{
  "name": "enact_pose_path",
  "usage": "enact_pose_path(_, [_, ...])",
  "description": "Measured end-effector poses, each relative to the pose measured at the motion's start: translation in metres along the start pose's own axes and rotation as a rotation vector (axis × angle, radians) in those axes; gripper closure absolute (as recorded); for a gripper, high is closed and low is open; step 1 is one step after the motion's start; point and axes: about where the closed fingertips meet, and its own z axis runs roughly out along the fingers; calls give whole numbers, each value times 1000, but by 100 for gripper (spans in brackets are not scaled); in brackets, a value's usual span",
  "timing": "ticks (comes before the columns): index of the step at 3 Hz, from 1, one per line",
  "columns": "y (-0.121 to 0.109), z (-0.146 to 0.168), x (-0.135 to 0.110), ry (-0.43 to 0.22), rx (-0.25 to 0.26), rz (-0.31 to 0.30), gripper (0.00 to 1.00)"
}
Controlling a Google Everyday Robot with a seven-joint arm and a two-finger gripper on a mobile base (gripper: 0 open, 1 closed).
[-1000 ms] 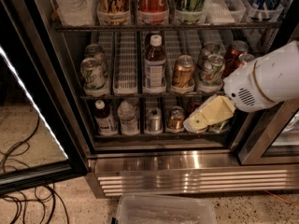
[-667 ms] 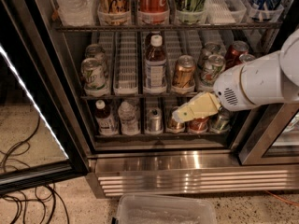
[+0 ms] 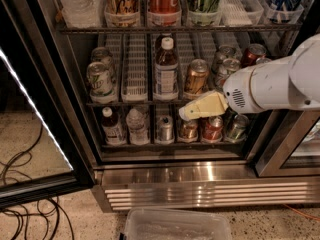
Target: Pick blue plastic bottle from middle shelf of fridge
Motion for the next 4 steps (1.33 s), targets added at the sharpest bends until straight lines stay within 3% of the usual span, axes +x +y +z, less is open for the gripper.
enact_pose_path(1, [-6,29,4,-44,30,96,0])
enact_pose_path(2, [-4,45,7,-100,106,157,0])
enact_pose_path(3, [-16,38,4,-182,217,137,0])
enact_pose_path(4, [-21,34,-10,-244,241,128,0])
